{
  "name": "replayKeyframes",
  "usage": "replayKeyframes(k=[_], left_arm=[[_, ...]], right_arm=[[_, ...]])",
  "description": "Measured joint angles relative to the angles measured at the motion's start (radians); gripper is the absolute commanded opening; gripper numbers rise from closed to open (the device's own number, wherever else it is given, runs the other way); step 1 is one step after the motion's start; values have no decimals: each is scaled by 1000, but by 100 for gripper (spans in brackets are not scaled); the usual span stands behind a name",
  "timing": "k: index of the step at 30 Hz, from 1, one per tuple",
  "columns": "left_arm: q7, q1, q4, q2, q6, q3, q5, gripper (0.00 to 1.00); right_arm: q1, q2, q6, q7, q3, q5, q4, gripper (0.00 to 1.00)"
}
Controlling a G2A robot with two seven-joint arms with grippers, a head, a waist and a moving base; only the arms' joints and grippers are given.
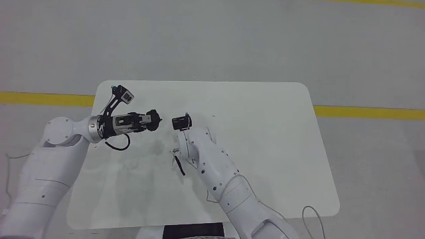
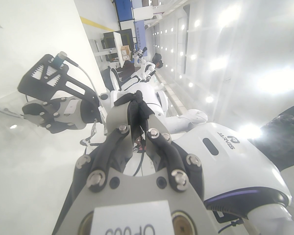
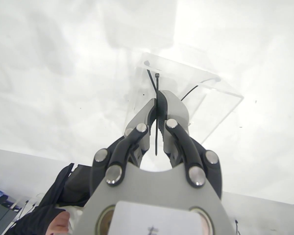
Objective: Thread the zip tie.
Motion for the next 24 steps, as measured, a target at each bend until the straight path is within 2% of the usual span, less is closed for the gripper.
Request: replayKeyframes(k=[5,8,16,20,24], left_arm=[[0,0,0,0,0,0,0,0],[0,0,0,0,0,0,0,0],[0,0,0,0,0,0,0,0],[0,0,0,0,0,0,0,0],[0,0,0,0,0,0,0,0]], right_arm=[[-10,4,0,0,16,0,-30,0],[-34,11,0,0,31,0,-80,0],[-166,46,-6,0,76,6,-315,0],[-239,72,-69,0,111,63,-459,0],[-321,90,-189,-49,157,167,-594,0]])
